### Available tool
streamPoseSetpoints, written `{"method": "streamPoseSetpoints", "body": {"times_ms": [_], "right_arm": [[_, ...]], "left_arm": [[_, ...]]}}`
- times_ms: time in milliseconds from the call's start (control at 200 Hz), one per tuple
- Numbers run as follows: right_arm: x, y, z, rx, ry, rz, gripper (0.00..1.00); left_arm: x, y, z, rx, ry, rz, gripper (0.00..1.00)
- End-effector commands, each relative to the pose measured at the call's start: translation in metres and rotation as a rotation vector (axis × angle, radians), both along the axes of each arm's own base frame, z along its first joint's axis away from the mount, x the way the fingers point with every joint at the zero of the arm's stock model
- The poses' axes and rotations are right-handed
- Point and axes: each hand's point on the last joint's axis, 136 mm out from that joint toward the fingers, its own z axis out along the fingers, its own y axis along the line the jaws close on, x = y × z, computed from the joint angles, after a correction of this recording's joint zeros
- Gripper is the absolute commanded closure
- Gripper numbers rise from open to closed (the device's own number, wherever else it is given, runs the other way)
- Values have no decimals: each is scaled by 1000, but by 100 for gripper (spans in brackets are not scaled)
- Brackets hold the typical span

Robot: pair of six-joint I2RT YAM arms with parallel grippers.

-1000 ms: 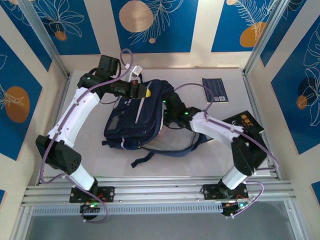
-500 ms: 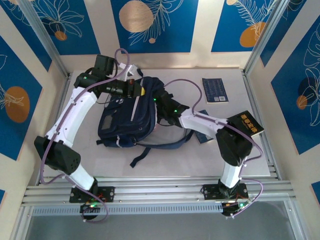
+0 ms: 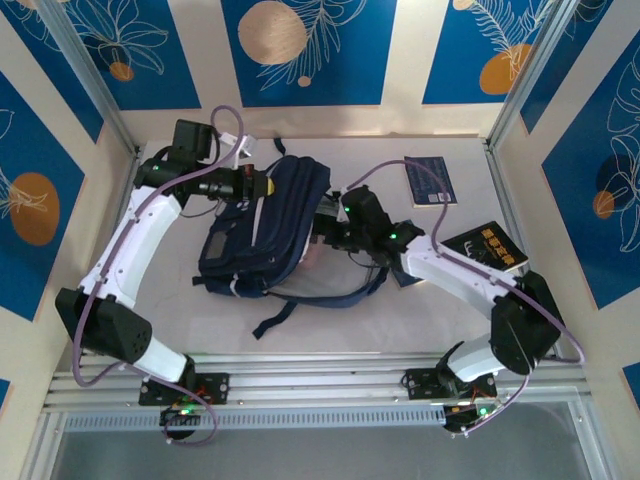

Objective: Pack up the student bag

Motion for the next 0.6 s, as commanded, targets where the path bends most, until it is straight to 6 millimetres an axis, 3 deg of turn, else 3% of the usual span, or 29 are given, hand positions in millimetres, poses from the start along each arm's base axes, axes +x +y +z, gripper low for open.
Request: {"method": "streamPoseSetpoints", "body": {"times_ms": [0, 100, 270, 380, 595], "right_arm": [[0, -37, 16, -43, -49, -71, 7], [5, -78, 19, -94, -69, -183, 6], [21, -167, -11, -197, 73, -467, 7], [35, -197, -32, -258, 153, -540, 7], [71, -238, -75, -341, 330, -602, 7]], "left_arm": [[20, 42, 1, 142, -109, 172, 100], [24, 57, -20, 224, -101, 225, 100], [29, 76, -62, 341, -48, 309, 100], [41, 89, -84, 404, -11, 387, 100], [79, 105, -101, 442, 11, 527, 100]]}}
